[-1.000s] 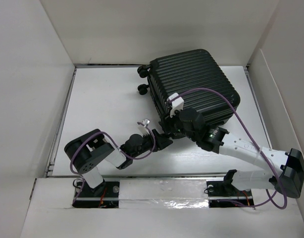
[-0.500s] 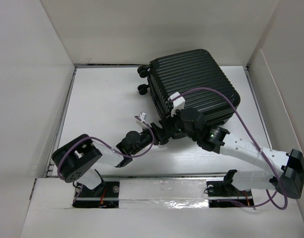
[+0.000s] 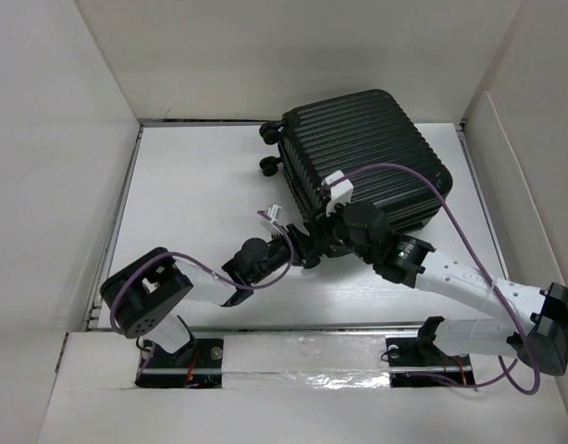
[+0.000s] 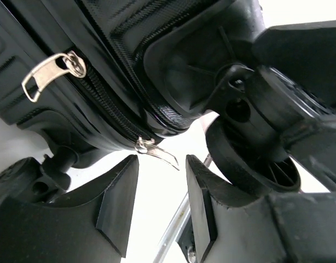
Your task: Pack the luggage
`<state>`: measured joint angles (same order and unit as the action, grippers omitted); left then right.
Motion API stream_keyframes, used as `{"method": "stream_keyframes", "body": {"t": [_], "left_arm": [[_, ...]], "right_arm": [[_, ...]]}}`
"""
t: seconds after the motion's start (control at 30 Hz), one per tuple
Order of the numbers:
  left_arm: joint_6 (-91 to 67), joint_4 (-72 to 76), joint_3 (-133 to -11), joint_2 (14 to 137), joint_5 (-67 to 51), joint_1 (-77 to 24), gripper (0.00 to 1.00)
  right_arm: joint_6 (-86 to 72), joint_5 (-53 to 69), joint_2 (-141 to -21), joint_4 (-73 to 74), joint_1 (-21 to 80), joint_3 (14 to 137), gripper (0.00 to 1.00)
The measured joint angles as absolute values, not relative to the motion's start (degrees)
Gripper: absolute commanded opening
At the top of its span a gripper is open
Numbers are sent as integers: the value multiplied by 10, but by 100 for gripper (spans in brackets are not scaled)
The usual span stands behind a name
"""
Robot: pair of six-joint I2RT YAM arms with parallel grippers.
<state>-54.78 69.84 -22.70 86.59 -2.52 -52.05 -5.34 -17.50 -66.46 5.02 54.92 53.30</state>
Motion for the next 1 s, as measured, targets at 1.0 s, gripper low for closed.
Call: {"method": "stream_keyframes", "body": {"t": [1.0], "left_arm": [[-563, 701, -201, 867, 7, -513, 44]], "right_arm": [[-26, -48, -691, 61, 545, 556, 11]]}}
